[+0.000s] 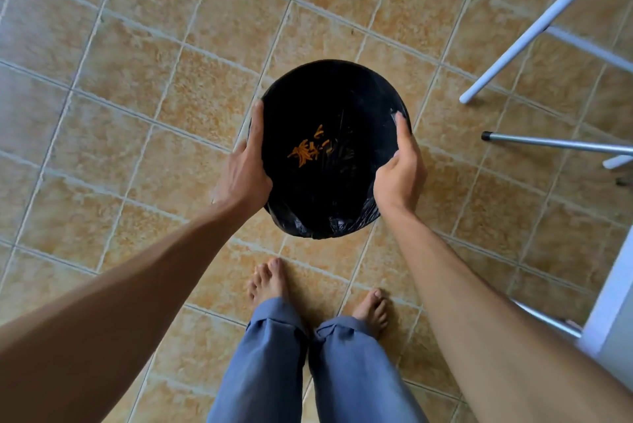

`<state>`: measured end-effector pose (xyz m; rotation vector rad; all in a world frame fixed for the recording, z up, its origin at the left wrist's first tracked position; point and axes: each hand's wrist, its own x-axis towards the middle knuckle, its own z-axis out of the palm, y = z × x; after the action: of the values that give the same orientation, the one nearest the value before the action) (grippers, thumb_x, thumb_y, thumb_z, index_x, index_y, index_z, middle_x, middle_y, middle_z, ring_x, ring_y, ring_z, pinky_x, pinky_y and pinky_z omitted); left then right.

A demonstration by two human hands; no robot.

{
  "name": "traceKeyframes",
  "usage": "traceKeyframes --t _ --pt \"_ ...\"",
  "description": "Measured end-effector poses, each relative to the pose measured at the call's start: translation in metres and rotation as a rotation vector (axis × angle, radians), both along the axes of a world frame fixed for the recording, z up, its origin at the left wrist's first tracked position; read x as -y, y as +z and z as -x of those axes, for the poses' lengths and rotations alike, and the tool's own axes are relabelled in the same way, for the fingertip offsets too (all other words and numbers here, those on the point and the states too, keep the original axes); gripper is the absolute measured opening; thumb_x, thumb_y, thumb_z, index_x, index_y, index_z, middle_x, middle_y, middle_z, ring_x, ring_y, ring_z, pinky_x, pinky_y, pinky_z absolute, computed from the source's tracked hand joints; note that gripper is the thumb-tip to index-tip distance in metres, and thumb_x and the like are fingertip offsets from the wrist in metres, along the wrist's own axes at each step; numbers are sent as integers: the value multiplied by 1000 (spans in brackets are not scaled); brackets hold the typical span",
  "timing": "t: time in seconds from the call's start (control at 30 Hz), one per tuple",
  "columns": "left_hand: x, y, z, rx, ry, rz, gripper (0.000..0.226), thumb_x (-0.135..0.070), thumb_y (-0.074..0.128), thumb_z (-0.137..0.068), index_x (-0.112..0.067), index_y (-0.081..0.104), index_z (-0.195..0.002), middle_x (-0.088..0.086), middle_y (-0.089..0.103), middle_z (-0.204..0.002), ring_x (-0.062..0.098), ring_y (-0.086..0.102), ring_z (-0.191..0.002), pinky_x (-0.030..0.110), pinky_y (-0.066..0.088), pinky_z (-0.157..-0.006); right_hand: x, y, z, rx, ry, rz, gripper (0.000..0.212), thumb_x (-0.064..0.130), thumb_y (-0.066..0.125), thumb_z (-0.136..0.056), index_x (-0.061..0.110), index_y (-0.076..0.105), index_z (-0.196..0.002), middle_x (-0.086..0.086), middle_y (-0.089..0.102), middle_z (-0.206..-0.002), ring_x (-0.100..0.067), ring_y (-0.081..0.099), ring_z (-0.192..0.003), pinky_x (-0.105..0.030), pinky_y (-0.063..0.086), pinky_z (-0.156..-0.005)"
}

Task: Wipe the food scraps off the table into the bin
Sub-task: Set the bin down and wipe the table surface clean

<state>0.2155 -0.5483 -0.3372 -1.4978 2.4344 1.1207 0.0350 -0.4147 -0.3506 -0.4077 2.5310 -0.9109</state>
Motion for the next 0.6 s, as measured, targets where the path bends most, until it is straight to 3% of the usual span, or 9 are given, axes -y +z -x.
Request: traceKeyframes --t 0.07,0.17,0.3,0.37,0.43,0.47,0.6 --pt "-3 -6 4 13 -7 4 93 -9 46 -90 -42 -15 -152 23 58 -120 42 62 -90 45 48 -64 -4 -7 -1 -2 -29 6 75 -18 37 -93 32 46 -149 9 51 -151 -10 49 -138 3 33 -97" --pt "-3 -14 8 32 -2 25 96 -9 48 -90 -43 -17 -151 23 59 -122 43 63 -89 45 50 -64 -9 -14 1 -13 -27 11 74 -17 38 -94 32 46 -149 7 53 -149 -11 51 -136 -15 42 -107" --pt "-1 -8 10 57 -31 -24 88 -27 41 -88 -37 -16 -154 29 56 -124 46 61 -94 41 45 -67 -15 -15 3 13 46 -36 72 -10 38 -98 38 41 -151 3 53 -146 -18 53 -131 -20 43 -95" --pt "-2 4 15 92 -6 -72 89 -21 45 -88 -34 -12 -155 34 38 -142 52 53 -114 47 47 -76 -13 -8 4 52 32 -53 64 -1 37 -103 41 40 -151 1 48 -151 -21 49 -135 -27 45 -98" --pt "-7 21 21 148 55 -90 91 -9 47 -88 -32 -8 -156 30 4 -159 52 26 -140 54 41 -98 -9 6 4 93 -21 -88 56 8 35 -106 42 42 -150 -2 36 -161 -24 35 -148 -37 41 -110" --pt "-11 31 24 141 75 -76 91 -7 47 -87 -30 -6 -157 27 -3 -161 50 18 -144 54 35 -106 -7 15 4 95 -39 -102 54 9 34 -107 41 44 -149 -3 30 -164 -25 28 -151 -39 37 -114" --pt "-35 70 33 35 73 -17 91 -8 50 -82 -26 1 -156 20 12 -158 43 24 -141 50 37 -107 -7 66 -5 81 -14 -54 47 9 36 -107 29 51 -147 -3 25 -167 -23 22 -154 -45 31 -122"
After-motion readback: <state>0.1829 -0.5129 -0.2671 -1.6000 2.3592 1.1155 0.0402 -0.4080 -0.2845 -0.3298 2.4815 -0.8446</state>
